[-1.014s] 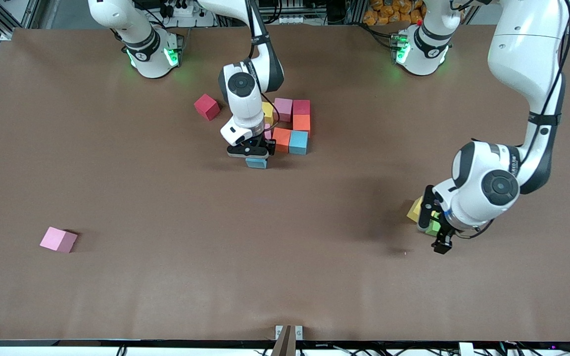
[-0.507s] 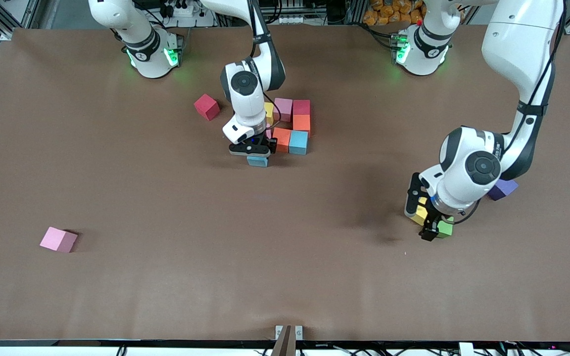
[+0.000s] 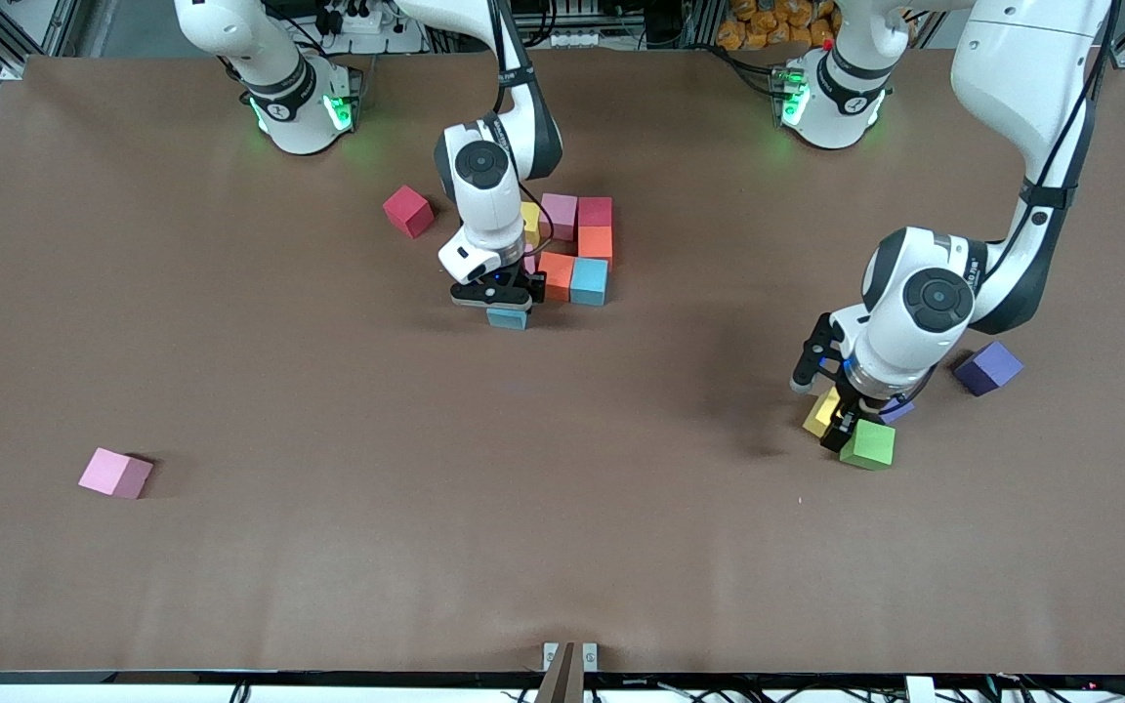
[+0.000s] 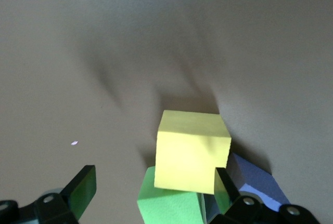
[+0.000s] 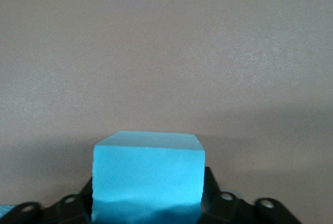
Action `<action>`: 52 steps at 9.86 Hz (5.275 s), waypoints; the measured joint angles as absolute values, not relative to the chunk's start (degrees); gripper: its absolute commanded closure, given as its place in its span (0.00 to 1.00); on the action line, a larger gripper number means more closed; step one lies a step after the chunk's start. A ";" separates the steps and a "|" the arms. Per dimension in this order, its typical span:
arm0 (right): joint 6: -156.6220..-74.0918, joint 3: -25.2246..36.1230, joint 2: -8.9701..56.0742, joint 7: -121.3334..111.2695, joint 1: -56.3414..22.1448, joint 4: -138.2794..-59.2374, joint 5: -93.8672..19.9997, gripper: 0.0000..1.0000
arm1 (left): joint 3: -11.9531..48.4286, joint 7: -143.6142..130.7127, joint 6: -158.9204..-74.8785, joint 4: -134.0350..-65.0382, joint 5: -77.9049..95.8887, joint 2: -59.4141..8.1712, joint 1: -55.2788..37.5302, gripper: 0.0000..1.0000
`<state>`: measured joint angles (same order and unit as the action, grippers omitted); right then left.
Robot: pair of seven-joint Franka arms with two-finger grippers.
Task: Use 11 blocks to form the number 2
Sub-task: 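Lower the cyan cube at the group while the left gripper grasps yellow, then release cyan and move the right gripper to pink while the left holds yellow, then grasp the spare pink cube with the right gripper while the left lifts yellow, then carry the yellow cube to the group while the right gripper lifts pink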
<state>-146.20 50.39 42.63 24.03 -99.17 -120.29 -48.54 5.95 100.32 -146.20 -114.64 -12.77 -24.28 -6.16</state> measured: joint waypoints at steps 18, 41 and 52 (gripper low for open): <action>-118.54 58.66 41.65 -0.49 -75.88 -106.41 -52.32 0.00 | 5.86 102.45 -156.46 -123.95 -16.48 -23.25 -5.32 0.00; -130.52 35.53 48.61 -98.02 -12.32 -88.55 -28.70 0.00 | 5.60 99.86 -166.32 -127.13 -18.08 -25.54 -3.15 0.69; -132.70 33.38 52.26 -100.38 -10.20 -83.59 -28.30 0.00 | 8.85 53.03 -159.90 -116.35 -16.23 -25.55 -7.78 0.74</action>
<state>-132.70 33.38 52.26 -100.38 -10.20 -83.59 -28.30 8.85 53.03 -159.90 -116.35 -16.23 -25.55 -7.78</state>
